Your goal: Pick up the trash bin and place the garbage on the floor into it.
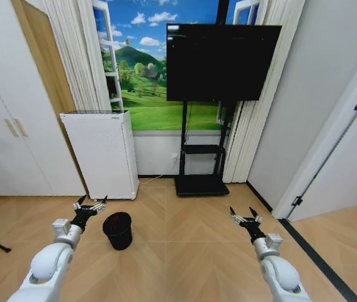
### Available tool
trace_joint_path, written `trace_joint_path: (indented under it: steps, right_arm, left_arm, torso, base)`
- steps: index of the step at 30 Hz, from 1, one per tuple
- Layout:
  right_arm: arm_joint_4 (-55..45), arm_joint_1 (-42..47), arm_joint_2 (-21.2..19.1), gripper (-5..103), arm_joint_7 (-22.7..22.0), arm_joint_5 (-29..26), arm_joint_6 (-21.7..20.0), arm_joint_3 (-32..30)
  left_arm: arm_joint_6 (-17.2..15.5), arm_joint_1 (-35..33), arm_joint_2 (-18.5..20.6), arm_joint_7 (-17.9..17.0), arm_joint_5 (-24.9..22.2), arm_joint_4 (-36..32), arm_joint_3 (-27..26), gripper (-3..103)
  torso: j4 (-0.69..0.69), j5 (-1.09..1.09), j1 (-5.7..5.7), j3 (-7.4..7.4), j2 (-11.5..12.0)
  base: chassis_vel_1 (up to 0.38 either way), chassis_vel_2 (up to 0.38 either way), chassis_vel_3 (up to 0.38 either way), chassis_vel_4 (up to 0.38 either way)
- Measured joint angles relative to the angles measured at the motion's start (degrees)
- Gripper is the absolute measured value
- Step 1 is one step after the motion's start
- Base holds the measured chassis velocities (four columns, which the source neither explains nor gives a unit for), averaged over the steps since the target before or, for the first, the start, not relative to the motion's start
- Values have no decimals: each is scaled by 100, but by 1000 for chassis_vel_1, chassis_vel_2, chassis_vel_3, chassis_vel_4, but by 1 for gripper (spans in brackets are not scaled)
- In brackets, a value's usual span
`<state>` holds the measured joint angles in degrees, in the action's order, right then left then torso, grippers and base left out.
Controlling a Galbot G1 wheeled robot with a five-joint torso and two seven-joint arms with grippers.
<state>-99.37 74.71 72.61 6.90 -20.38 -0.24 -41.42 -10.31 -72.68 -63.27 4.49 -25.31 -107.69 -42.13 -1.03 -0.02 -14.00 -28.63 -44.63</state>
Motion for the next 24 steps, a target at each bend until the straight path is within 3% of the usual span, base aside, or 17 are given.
trace_joint_path:
  steps: [16,24]
  right_arm:
    - [238,-2,-83,100,69,-48,204,-26]
    - [326,2,11,100,107,-76,255,-5]
  left_arm:
    - [-66,39,-94,9,110,-16,125,100]
    - [-55,-53,-215,-154,129,-73,192,100]
  torso:
    - [-1,1,7,9,14]
    - [0,2,13,13,15]
  base:
    - [349,-341,-347,348]
    - [287,-300,-313,288]
